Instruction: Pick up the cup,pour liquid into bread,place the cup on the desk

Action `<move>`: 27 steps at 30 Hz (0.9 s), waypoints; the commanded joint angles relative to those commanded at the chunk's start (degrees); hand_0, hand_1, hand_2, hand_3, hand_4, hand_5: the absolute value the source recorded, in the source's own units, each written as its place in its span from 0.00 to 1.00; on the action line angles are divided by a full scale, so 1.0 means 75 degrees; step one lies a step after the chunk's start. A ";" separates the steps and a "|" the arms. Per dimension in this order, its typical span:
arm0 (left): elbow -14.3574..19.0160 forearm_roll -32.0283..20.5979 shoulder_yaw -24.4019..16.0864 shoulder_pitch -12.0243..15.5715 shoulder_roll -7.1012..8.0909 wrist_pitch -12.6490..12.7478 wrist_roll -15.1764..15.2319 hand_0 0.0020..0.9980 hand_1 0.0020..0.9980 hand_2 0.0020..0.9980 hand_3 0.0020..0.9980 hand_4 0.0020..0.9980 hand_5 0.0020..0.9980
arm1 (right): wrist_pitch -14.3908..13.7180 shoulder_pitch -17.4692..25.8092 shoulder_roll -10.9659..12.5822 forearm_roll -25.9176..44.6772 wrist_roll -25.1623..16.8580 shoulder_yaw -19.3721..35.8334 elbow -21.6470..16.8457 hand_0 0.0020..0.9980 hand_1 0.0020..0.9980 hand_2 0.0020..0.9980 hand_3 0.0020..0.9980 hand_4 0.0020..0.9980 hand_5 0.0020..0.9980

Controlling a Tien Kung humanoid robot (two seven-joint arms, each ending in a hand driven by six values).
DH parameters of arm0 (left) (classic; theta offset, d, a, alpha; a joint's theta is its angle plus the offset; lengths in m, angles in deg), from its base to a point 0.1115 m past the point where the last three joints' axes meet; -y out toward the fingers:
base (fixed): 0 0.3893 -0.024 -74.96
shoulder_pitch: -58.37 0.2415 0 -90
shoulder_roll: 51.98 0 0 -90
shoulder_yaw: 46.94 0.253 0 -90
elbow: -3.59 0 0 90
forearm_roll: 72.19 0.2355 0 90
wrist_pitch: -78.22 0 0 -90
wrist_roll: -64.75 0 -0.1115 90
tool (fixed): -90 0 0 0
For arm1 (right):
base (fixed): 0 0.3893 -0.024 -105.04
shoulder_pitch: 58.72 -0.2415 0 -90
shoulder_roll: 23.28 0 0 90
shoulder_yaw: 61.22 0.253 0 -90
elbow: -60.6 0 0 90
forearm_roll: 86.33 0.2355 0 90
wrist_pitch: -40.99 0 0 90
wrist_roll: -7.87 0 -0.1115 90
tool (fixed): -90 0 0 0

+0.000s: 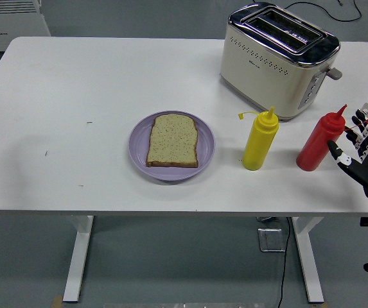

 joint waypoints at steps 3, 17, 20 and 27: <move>0.0003 0.0001 0.0006 -0.0005 0.0000 -0.0001 0.0001 0.78 0.73 0.73 0.66 0.52 0.94 | 0.0008 0.0222 0.0024 0.0135 -0.0037 0.0213 -0.0081 0.96 0.89 0.99 1.00 0.85 0.29; 0.0006 -0.0002 0.0051 0.0030 0.0000 0.0011 -0.0001 0.78 0.73 0.73 0.66 0.52 0.94 | 0.1065 0.0396 -0.0160 0.3671 0.0312 0.1852 0.0059 0.77 0.70 0.75 0.76 0.68 0.30; 0.0005 0.0001 0.0069 0.0048 0.0000 0.0010 0.0000 0.78 0.73 0.73 0.66 0.52 0.94 | 0.1718 0.0273 -0.0306 0.4615 0.0764 0.2229 0.0215 0.75 0.68 0.73 0.73 0.64 0.36; -0.0001 0.0001 0.0082 0.0065 0.0000 0.0016 -0.0004 0.78 0.73 0.73 0.66 0.52 0.94 | 0.2085 -0.0108 -0.0562 0.6634 0.1354 0.2577 0.0410 0.75 0.68 0.72 0.73 0.63 0.41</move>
